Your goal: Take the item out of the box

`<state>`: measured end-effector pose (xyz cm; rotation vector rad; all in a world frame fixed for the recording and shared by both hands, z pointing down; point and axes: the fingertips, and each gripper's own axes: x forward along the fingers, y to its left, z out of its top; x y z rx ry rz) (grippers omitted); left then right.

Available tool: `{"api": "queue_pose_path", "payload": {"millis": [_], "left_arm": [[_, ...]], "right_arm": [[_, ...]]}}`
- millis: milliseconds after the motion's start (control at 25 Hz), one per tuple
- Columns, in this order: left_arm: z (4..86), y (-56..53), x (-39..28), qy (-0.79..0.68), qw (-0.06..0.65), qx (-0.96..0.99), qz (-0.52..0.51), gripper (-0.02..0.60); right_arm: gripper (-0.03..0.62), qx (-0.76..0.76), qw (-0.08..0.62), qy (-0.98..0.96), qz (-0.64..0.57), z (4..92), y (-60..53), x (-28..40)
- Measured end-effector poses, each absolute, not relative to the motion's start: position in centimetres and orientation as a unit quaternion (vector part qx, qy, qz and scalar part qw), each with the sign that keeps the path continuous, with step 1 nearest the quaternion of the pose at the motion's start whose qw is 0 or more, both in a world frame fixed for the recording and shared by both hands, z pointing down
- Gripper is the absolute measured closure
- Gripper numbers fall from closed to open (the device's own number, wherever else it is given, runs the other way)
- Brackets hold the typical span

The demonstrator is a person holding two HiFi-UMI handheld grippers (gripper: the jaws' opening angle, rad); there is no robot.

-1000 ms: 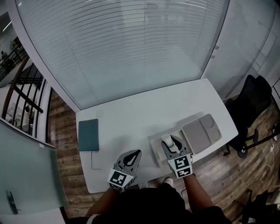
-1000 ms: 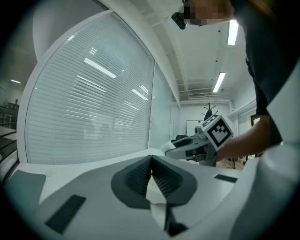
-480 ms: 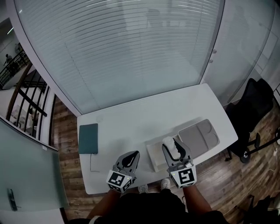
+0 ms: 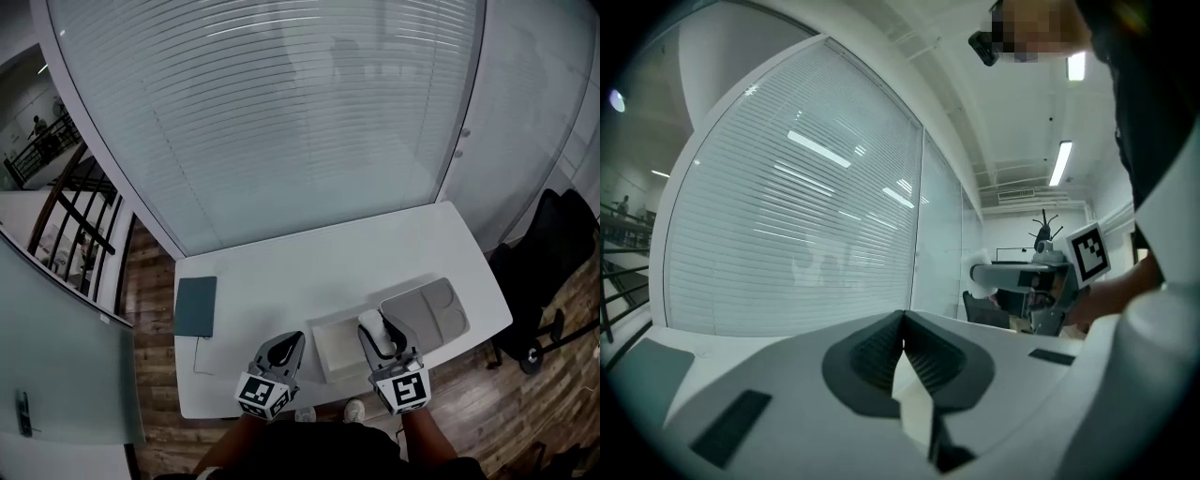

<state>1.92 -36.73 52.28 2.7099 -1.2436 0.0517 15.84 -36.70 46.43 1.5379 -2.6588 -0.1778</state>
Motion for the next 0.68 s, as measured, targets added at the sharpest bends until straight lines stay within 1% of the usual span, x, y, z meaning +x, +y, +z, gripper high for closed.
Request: {"api": "queue_pose_path", "payload": {"millis": [680], "left_arm": [[52.0,-37.0,4.5,-0.418,0.062,0.906,0.025,0.571]], "right_arm": [[0.422,0.489,0.016,-0.872,-0.033,47.3,-37.9,17.8]]}}
